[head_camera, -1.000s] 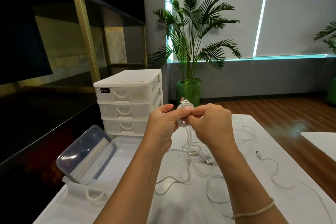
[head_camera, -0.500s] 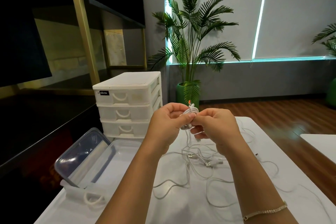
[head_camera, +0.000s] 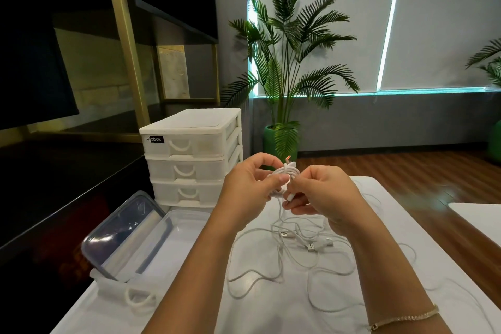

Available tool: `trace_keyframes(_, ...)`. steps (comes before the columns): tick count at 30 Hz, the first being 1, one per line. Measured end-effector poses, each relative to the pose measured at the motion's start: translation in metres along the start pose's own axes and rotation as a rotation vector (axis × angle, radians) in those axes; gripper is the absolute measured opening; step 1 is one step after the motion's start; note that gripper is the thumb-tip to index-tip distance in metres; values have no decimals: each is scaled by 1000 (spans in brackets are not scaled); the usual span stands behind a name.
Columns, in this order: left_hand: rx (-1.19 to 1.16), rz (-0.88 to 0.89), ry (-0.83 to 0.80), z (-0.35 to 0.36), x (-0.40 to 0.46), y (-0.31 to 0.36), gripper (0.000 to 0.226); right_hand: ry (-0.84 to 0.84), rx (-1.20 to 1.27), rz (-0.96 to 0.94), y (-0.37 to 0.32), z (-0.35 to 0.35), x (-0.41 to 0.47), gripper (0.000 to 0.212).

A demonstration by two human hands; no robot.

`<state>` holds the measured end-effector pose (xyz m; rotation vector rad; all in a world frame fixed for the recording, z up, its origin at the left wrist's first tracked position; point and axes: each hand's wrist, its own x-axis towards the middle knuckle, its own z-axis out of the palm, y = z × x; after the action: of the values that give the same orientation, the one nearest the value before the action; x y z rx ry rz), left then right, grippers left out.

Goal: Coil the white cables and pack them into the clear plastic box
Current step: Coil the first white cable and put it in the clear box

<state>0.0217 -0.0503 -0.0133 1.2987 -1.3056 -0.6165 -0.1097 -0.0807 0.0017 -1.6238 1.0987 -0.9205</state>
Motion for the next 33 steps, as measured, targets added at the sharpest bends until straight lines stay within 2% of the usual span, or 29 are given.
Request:
trace_keyframes(3, 1, -8, 13, -3, 1, -1, 12, -15, -104, -59, 2, -4, -1, 11)
trace_keyframes(7, 11, -13, 21, -1, 0, -2, 9, 84, -308, -151, 4, -3, 1, 18)
trace_keyframes(9, -15, -19, 35, 0, 0, -2, 8, 134, -355, -189, 3, 0, 1, 22)
trace_keyframes(13, -120, -53, 57, -2, 1, -1, 6, 232, -374, -225, 3, 4, 3, 16)
trace_keyframes(17, -176, -95, 59, -3, 3, -2, 5, 219, -230, -207, 9, 2, 6, 24)
trace_keyframes(21, -193, -136, 40, -3, 3, -5, 5, 121, -232, -250, 14, 2, 10, 8)
trace_keyframes(22, -203, -144, 36, -4, 3, -5, 5, 91, -210, -263, 14, 2, 9, 11)
trace_keyframes(24, -229, -163, 23, -4, 3, -4, 5, 22, -40, -243, 16, -2, 9, 17)
trace_keyframes(28, -343, -211, 7, -4, 3, -3, 7, -97, 374, -151, 17, -6, 8, 13)
trace_keyframes(33, -464, -237, 43, 0, 3, 0, 5, -79, 497, -90, 19, -4, 11, 19)
